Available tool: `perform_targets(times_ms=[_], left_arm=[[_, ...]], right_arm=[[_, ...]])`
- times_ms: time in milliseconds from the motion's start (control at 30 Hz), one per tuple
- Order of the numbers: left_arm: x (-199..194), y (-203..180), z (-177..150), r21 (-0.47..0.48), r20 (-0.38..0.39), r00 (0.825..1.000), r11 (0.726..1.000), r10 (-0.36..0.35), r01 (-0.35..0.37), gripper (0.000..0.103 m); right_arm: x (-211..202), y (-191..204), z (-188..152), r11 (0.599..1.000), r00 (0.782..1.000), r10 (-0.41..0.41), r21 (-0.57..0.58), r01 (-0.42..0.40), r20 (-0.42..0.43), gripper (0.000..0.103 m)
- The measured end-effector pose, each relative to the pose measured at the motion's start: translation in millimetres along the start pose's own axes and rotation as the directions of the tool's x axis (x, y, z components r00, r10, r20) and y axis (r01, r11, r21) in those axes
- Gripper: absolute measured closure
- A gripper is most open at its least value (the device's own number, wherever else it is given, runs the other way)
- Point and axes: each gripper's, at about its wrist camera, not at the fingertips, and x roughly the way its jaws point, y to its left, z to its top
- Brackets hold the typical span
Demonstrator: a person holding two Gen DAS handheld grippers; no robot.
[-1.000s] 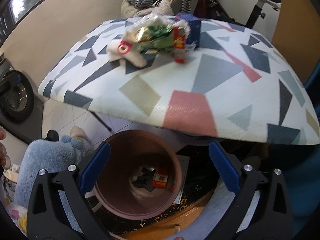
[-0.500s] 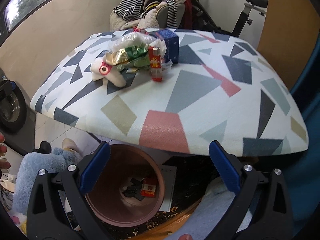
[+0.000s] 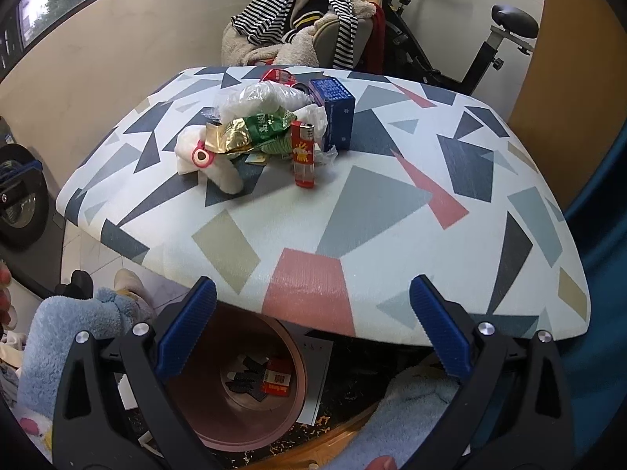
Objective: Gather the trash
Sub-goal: 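Grasp the red lighter with the right gripper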
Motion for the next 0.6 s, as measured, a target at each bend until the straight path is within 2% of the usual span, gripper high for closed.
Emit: perform_targets(times_ms=[200,300,433,467,500,600], left_arm=[[18,7,1,-0.014,-0.030,1.000,1.000,0.001,-0.002,0.006],[29,11,3,-0.024,-0.044,0.999,1.000,0.003,-0.004,0.006],[41,14,7,-0.040,-0.051,0.999,0.999,-0.002,-0.001,0.006],[44,14,9,-0.043,-0.049,0.999,0.999,0.001,-0.004,0.006],[46,14,10,-0.046,-0.048,0.999,0.999,0.004,-0.006,0.006],[54,16,13,-0.054,-0.054,0.998,0.998,0.020,-0.023,0.006]], right_arm=[[16,-2,12,1.000,1.000,0.006,-0.010,-0.006,-0.004,0.006],[25,-3,19,0.999,0.999,-0.051,-0.014,0.051,0.006,0.006],[42,-10,31,0.999,0.999,-0.023,0.027,0.021,0.046,0.007],[45,-13,33,0.999,0.999,-0.017,0.033,0.015,0.050,0.009],[53,-14,37,0.999,0.998,-0.007,0.042,0.004,0.055,0.018],[69,-14,50,0.998,0.998,0.011,0.056,-0.014,0.067,0.034]])
